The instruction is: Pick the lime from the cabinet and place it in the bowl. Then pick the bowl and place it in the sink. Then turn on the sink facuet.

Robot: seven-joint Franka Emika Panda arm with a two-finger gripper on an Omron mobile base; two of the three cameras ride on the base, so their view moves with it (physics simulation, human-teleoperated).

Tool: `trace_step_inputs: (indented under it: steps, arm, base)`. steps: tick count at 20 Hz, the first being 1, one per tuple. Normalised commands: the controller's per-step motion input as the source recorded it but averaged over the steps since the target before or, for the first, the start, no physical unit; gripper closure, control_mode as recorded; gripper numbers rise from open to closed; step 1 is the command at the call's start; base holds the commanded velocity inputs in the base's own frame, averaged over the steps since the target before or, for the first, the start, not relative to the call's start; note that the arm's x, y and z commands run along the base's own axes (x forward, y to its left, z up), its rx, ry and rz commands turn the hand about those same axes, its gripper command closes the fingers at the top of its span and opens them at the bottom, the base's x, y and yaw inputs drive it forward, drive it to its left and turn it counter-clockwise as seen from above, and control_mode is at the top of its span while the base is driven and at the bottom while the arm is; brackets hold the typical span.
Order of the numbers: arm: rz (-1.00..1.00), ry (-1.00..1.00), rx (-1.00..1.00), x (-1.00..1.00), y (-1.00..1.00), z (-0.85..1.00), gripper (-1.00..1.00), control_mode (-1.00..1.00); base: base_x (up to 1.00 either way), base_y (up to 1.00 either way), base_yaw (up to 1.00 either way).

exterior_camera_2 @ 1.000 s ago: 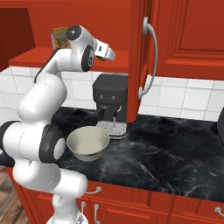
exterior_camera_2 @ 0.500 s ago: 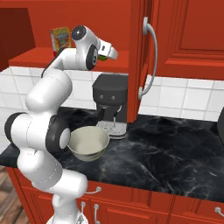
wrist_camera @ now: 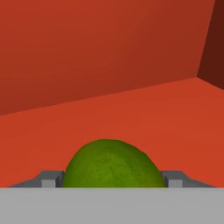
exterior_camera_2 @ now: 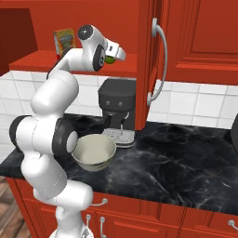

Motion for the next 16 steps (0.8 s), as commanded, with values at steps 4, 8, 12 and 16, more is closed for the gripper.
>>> trace_step_inputs:
  steps: [4, 8, 12, 16]
  arm:
    - [0.0, 0.01, 0.0, 0.0, 0.0, 0.0, 1.0, -1.0]
    - [0.0, -0.01, 0.0, -0.23, -0.03, 0.0, 1.0, -1.0]
    - [0.0, -0.09, 0.0, -0.95, 0.0, 0.0, 1.0, -1.0]
    - [0.0, -0.13, 0.0, -1.0, 0.0, 0.0, 1.0, -1.0]
  base:
    - [0.0, 0.0, 0.0]
    - [0.0, 0.0, 0.0]
    - [0.0, 0.0, 0.0]
    - [0.0, 0.0, 0.0]
